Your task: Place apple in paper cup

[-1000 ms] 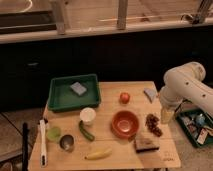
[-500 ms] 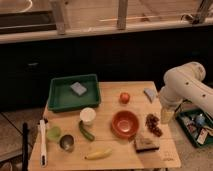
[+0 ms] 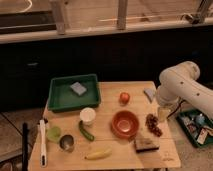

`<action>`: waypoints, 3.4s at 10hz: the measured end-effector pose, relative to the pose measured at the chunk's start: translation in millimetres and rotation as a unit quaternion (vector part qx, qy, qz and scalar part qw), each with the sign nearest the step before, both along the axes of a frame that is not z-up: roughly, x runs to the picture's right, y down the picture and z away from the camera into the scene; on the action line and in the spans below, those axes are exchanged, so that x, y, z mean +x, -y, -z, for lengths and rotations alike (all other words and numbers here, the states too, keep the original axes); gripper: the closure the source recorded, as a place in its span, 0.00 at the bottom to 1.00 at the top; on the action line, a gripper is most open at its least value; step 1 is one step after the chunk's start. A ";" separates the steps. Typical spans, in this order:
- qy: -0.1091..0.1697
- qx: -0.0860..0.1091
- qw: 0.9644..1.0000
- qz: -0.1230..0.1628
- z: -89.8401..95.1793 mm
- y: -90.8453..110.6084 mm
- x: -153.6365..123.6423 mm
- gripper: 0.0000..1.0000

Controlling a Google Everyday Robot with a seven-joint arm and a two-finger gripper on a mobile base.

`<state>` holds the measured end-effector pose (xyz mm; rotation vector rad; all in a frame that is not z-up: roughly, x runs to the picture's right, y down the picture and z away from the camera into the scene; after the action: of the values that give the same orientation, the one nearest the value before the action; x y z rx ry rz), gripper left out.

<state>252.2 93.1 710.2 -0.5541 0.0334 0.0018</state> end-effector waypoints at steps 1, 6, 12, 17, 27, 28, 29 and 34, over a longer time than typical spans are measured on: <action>0.003 0.002 1.000 0.006 -7.6 3.6 -13.4 0.20; 0.015 0.013 0.999 0.026 -28.3 12.5 -37.6 0.20; 0.033 0.028 0.998 0.054 -56.8 28.5 -77.0 0.20; 0.046 0.038 0.996 0.068 -77.5 39.6 -89.3 0.20; 0.077 0.058 0.992 0.085 -123.8 56.4 -89.8 0.20; 0.079 0.059 0.991 0.086 -127.3 57.6 -87.2 0.20; 0.081 0.060 0.991 0.088 -132.0 58.5 -85.2 0.20; 0.096 0.062 0.988 0.101 -151.9 62.3 -80.9 0.20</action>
<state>171.3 30.8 862.1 -0.4221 -0.0978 -0.2449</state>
